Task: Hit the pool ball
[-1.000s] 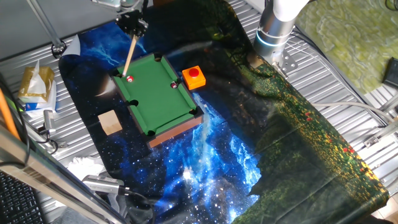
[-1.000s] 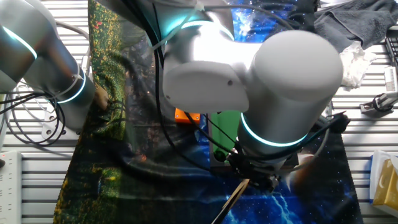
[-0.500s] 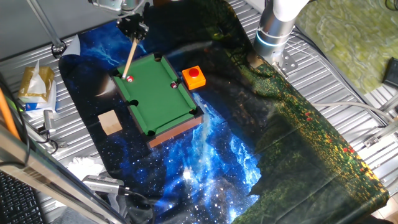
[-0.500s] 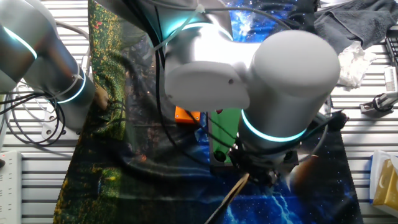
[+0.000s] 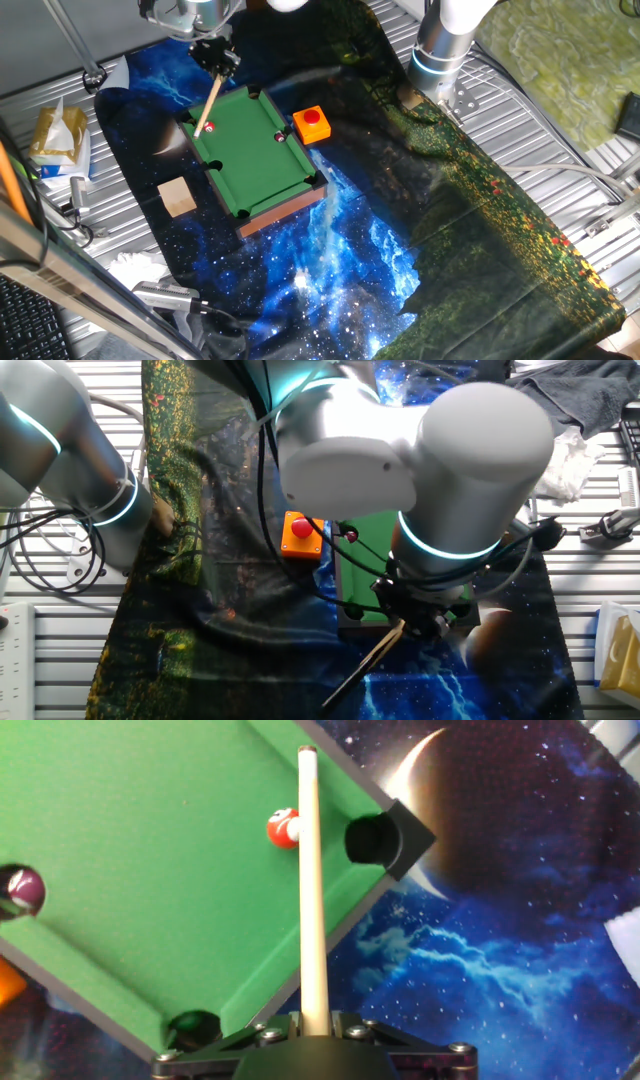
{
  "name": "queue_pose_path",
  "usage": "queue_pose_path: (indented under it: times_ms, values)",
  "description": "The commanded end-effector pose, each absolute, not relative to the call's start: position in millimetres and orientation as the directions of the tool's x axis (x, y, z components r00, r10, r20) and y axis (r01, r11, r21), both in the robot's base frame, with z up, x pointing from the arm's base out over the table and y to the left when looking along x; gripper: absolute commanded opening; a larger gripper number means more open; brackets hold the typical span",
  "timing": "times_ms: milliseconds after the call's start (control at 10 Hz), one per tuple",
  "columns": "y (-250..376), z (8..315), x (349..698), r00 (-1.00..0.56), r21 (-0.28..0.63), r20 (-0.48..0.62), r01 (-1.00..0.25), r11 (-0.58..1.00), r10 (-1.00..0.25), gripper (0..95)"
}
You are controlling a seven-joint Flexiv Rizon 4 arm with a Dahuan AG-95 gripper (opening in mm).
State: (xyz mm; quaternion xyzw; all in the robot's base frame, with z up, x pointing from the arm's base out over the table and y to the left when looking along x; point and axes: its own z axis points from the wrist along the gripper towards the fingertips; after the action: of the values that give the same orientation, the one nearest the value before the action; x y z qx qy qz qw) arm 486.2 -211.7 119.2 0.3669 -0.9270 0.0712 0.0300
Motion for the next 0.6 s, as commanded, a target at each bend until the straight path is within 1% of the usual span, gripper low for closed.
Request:
queue_pose_path:
  times_ms: [100,200,400,600]
  values:
    - [-212.1,130.7,488.6,-0.877,-0.032,0.033,-0.481,0.876,-0.48,0.0]
    - [-212.3,135.8,491.0,-0.911,0.007,0.014,-0.413,0.911,-0.413,0.0]
    - [-212.2,145.0,493.4,-0.945,0.024,0.004,-0.327,0.945,-0.328,0.0]
    - [-207.3,152.3,494.5,-0.961,0.021,-0.008,-0.277,0.961,-0.277,0.0]
